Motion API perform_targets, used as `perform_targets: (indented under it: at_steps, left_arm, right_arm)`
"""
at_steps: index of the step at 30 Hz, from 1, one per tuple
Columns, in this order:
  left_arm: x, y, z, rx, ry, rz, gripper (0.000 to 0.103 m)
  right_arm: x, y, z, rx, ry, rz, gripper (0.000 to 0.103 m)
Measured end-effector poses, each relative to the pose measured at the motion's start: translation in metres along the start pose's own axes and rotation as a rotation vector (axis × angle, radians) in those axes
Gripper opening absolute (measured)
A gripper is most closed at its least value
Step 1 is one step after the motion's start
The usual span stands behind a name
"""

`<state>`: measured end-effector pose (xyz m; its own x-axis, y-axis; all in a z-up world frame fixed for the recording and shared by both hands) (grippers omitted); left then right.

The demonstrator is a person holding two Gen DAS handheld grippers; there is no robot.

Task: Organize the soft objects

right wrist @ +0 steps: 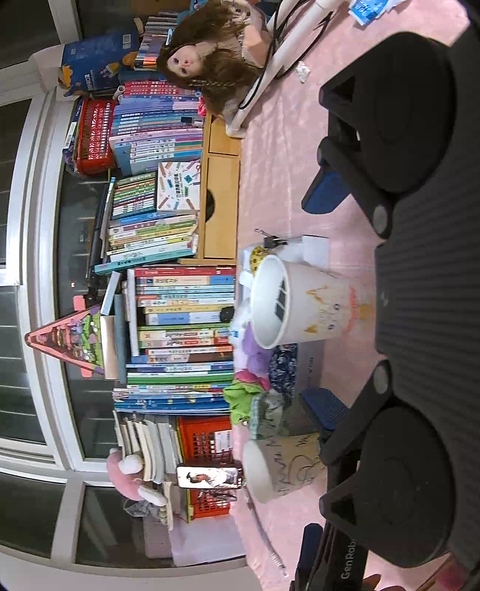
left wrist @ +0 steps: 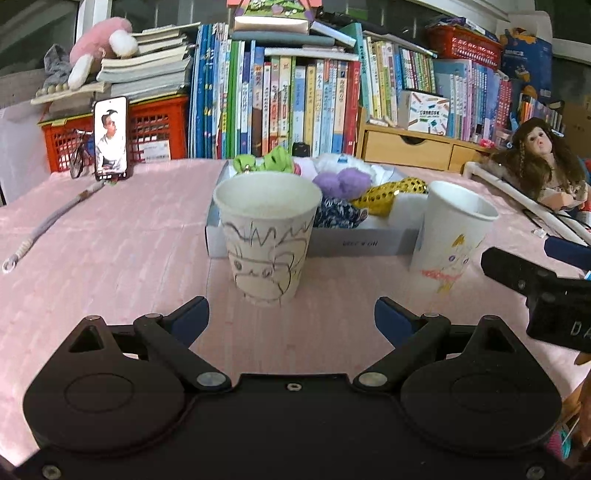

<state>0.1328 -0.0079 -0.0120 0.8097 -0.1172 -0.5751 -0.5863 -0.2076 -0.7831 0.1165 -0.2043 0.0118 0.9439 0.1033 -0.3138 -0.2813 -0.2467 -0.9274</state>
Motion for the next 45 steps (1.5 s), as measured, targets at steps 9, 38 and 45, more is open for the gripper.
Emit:
perform_targets:
  at_steps: [9, 38, 45]
  left_arm:
    - [0.006, 0.012, 0.005, -0.014, -0.038, -0.002, 0.096]
    - [0.024, 0.031, 0.012, 0.001, -0.099, 0.03, 0.099]
    - [0.025, 0.032, 0.011, 0.007, -0.105, 0.025, 0.103]
  right_arm:
    - [0.003, 0.019, 0.007, 0.001, -0.014, 0.045, 0.103]
    - [0.025, 0.061, 0.021, -0.013, -0.049, 0.226, 0.103]
    - [0.026, 0.061, 0.021, -0.013, -0.046, 0.239, 0.103]
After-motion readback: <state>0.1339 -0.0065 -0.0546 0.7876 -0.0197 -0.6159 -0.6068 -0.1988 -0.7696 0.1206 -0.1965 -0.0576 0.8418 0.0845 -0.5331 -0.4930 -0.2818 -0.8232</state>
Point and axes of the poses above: each gripper's, at about its wrist camera, not at the fingertips, and x roughly the way its jaws point, z to its left, y to its underside, the point moved 9 cm from there along x, roughly the way its jaws point, and after that the axes turned 13 degrees about -x, right-handed, at the moved point
